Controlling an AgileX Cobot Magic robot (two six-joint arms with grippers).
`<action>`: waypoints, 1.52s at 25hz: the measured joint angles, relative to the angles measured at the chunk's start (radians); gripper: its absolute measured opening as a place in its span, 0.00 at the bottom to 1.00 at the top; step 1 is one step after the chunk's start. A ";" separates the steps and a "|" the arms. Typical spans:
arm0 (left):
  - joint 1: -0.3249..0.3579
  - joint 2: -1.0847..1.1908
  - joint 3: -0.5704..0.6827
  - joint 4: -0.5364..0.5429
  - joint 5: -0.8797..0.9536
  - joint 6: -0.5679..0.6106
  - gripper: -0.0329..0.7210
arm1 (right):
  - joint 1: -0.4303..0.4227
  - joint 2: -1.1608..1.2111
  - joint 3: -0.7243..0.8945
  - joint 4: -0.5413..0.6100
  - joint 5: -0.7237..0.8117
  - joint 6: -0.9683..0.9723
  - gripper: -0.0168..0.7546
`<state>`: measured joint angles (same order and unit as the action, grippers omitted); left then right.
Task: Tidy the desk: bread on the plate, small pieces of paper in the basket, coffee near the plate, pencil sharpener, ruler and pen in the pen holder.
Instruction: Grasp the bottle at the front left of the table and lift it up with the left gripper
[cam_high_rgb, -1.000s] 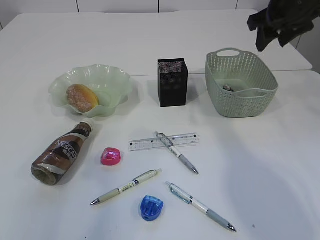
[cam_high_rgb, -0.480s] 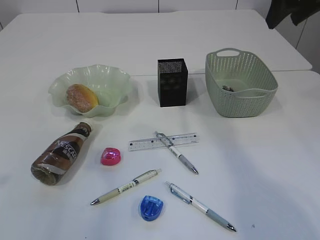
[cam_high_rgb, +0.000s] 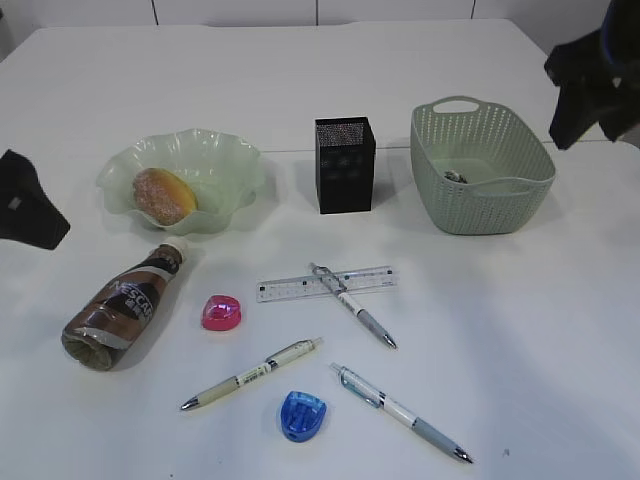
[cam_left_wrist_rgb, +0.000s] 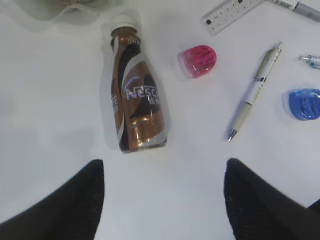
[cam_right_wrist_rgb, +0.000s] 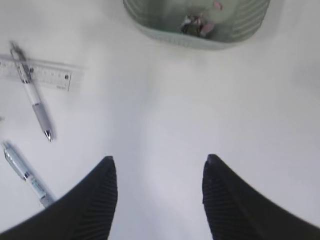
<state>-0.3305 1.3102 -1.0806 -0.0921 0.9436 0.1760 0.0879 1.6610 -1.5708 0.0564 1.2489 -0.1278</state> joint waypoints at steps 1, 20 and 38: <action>0.000 0.021 -0.024 0.002 0.002 0.004 0.74 | 0.000 -0.005 0.024 0.000 0.000 0.000 0.59; 0.000 0.524 -0.445 0.039 0.267 0.000 0.74 | 0.000 -0.094 0.135 0.000 -0.004 -0.002 0.59; 0.000 0.794 -0.612 0.068 0.269 -0.012 0.74 | 0.000 -0.098 0.136 0.000 -0.004 -0.002 0.59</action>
<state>-0.3305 2.1043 -1.6924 -0.0244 1.2130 0.1641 0.0879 1.5631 -1.4350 0.0564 1.2453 -0.1294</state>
